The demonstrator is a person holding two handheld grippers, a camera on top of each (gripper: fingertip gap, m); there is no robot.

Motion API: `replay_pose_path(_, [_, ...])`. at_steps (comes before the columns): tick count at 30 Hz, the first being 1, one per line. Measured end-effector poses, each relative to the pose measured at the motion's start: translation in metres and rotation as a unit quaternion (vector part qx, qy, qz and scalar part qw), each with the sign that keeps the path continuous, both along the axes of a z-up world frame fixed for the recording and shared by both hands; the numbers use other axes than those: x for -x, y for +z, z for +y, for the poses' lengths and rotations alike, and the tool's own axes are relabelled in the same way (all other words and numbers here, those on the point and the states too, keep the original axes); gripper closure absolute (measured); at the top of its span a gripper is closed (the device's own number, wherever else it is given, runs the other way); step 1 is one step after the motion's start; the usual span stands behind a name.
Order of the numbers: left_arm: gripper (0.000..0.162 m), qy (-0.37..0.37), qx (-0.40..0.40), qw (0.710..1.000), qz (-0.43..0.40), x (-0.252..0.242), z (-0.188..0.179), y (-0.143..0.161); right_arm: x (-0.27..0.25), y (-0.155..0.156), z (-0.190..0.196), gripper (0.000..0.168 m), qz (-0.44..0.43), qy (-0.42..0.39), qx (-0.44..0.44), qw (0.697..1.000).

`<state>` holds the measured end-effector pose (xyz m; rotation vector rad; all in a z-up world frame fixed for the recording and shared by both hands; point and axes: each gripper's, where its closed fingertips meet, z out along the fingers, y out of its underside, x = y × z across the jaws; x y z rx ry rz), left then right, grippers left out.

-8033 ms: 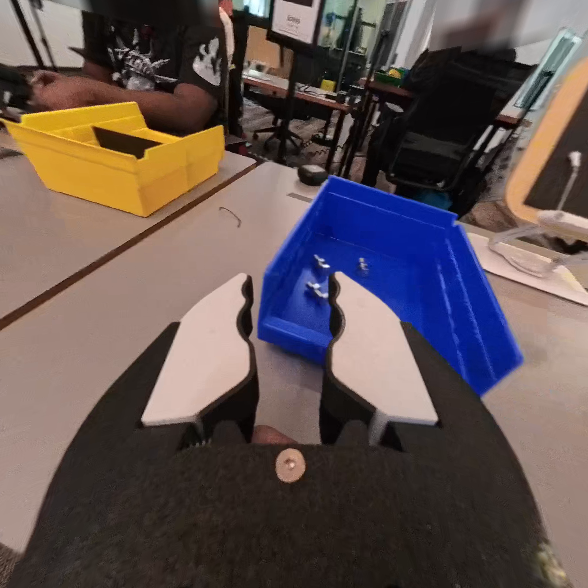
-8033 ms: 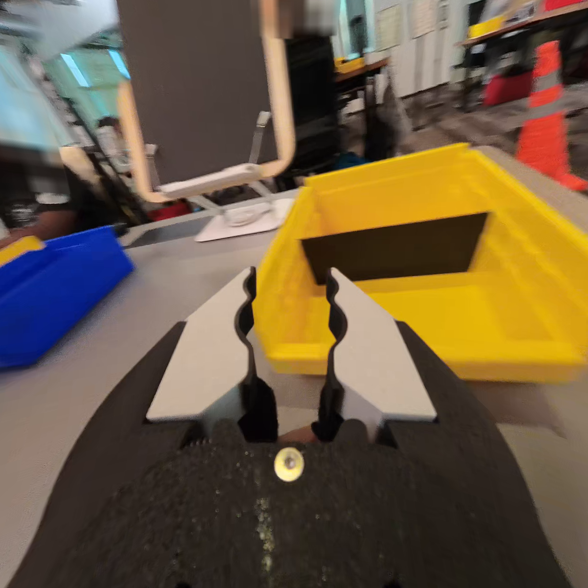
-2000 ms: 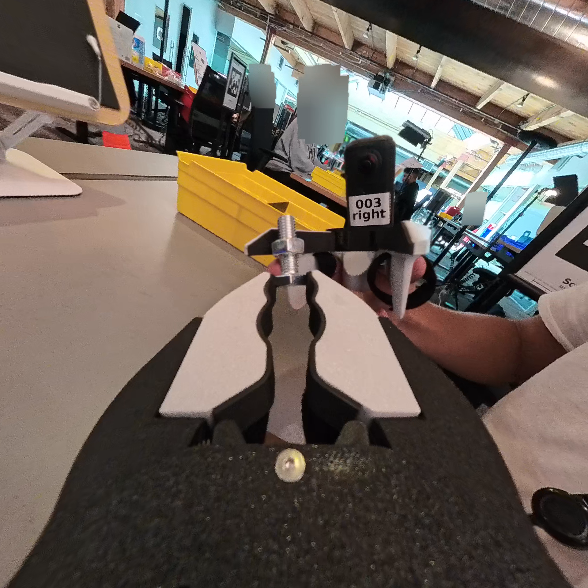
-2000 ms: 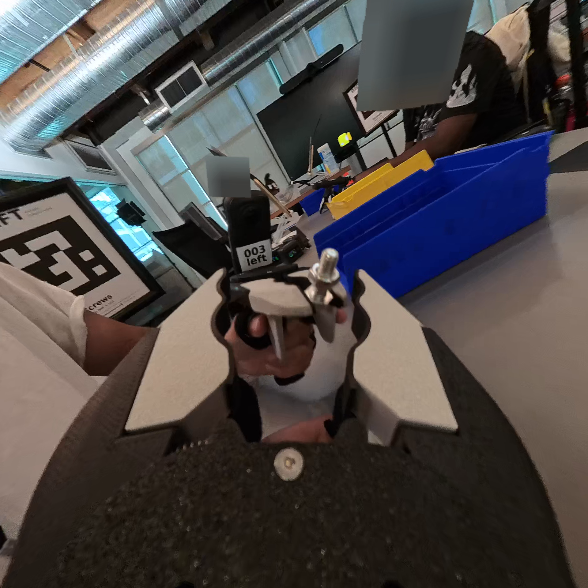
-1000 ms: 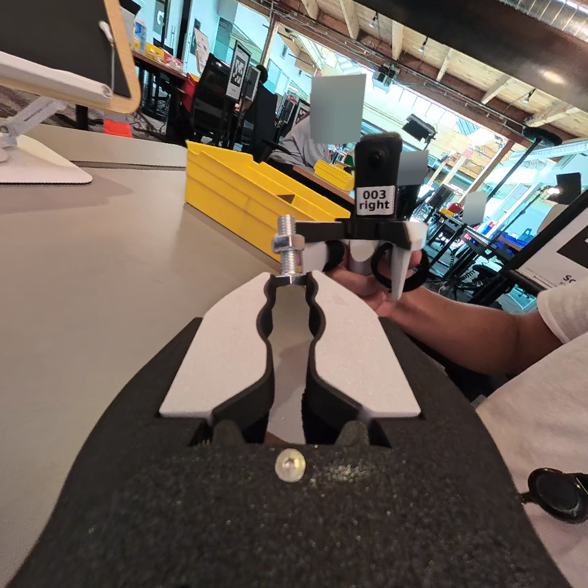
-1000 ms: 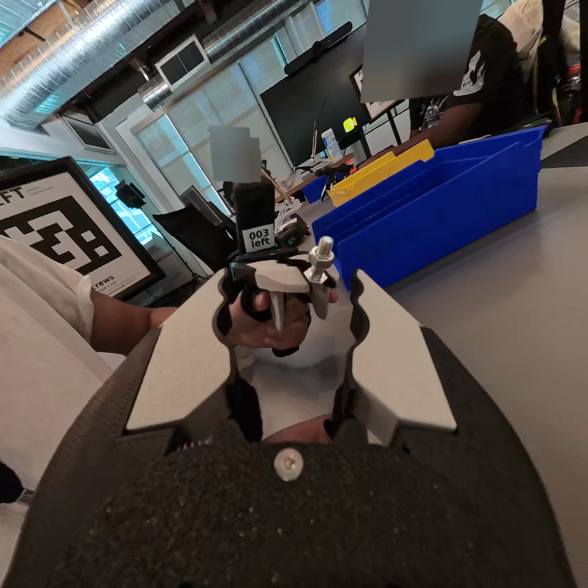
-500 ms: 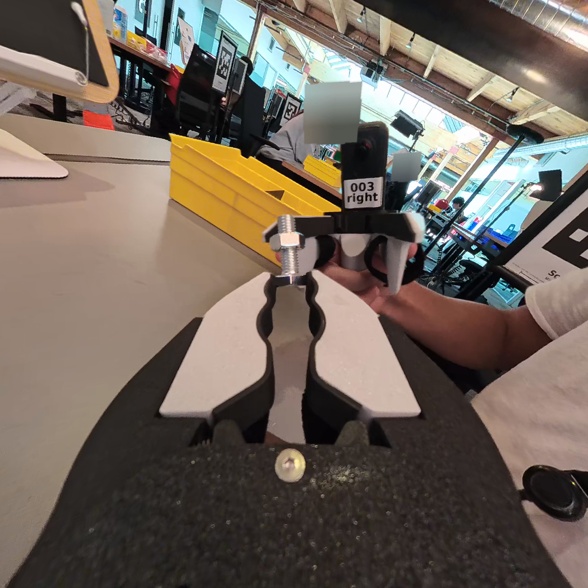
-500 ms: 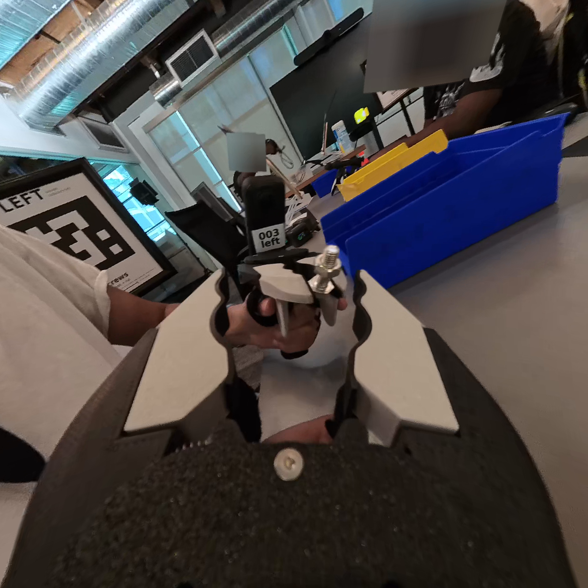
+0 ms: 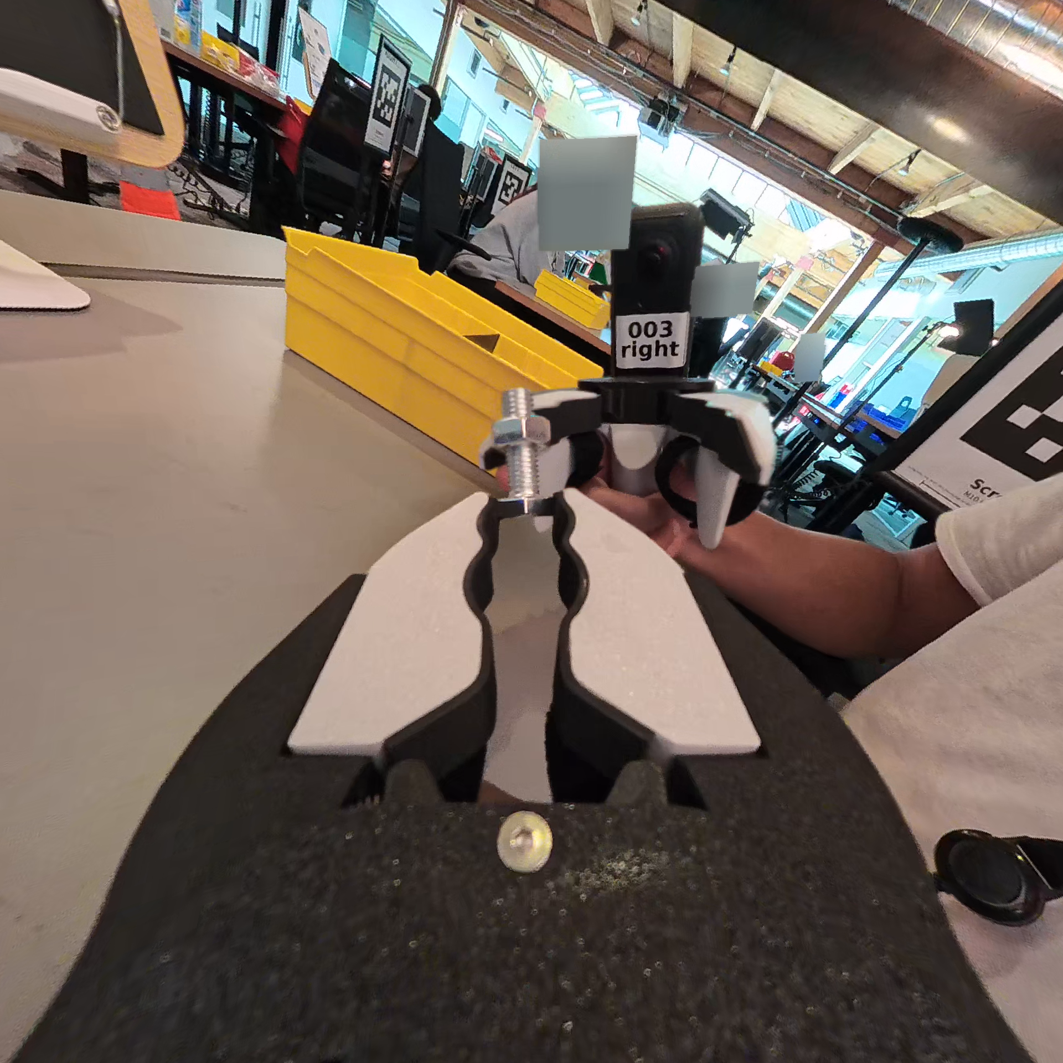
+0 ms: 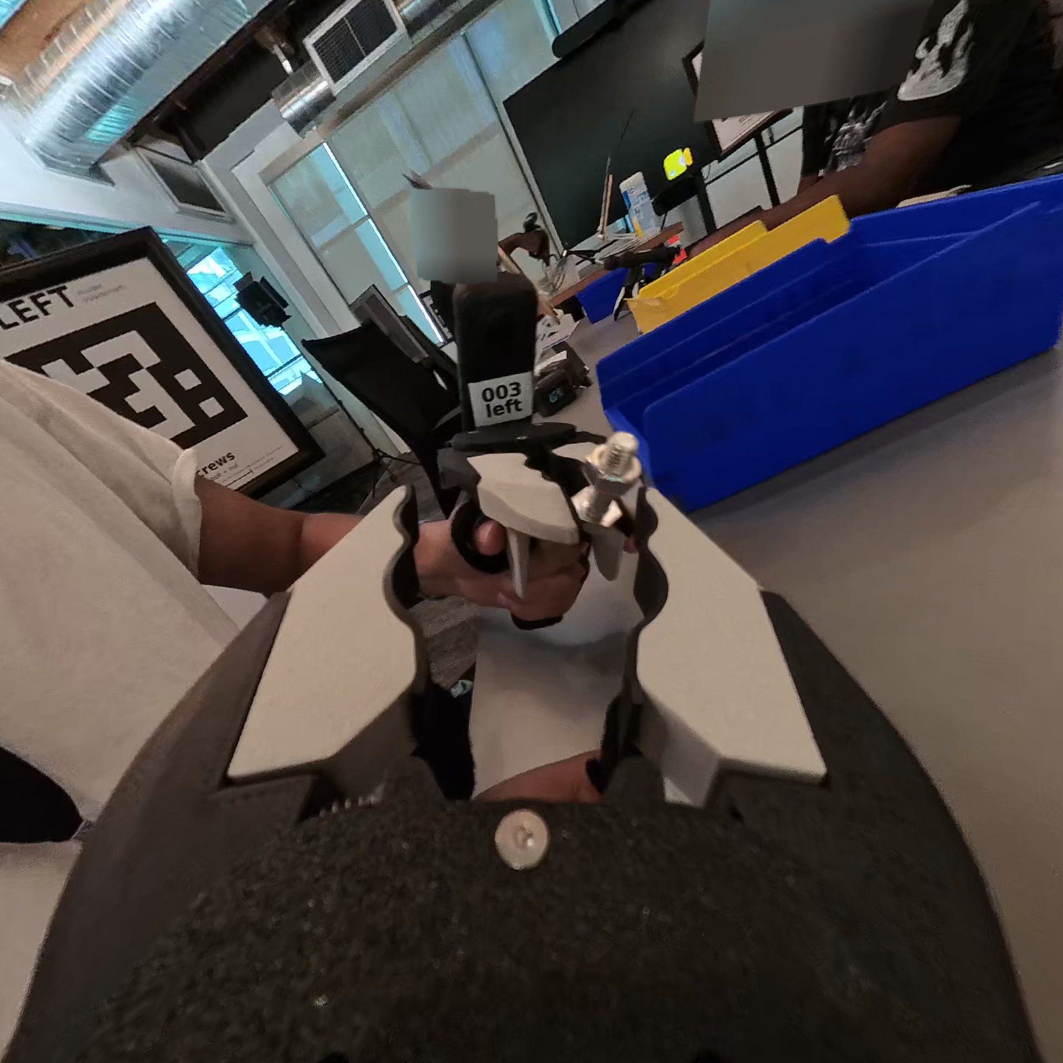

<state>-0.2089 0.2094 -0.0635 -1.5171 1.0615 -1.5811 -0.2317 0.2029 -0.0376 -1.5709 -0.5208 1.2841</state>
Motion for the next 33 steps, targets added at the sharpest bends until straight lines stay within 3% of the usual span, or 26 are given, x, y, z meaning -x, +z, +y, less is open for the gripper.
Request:
replay_pose_path(5, [0.144,-0.027,-0.008,1.000,0.006,-0.010,-0.018,-0.002,0.018,0.006,0.006,0.091,0.000,0.003,-0.012,1.000])
replay_pose_path(12, [0.144,-0.002,0.019,1.000,-0.016,0.002,0.000,0.005,-0.017,0.002,0.004,0.098,0.009,-0.026,-0.010,1.000])
replay_pose_path(19, [0.144,-0.038,0.009,0.999,-0.005,-0.012,-0.020,0.000,0.016,0.009,0.005,0.095,0.024,0.004,-0.009,1.000])
replay_pose_path(26, [0.144,-0.018,0.019,1.000,-0.015,-0.002,-0.008,0.004,-0.015,0.003,0.000,0.097,0.023,-0.012,-0.004,1.000])
replay_pose_path(33, [0.144,-0.044,0.004,0.999,0.000,-0.012,-0.024,-0.001,0.016,0.008,-0.004,0.090,0.031,0.033,-0.005,0.999])
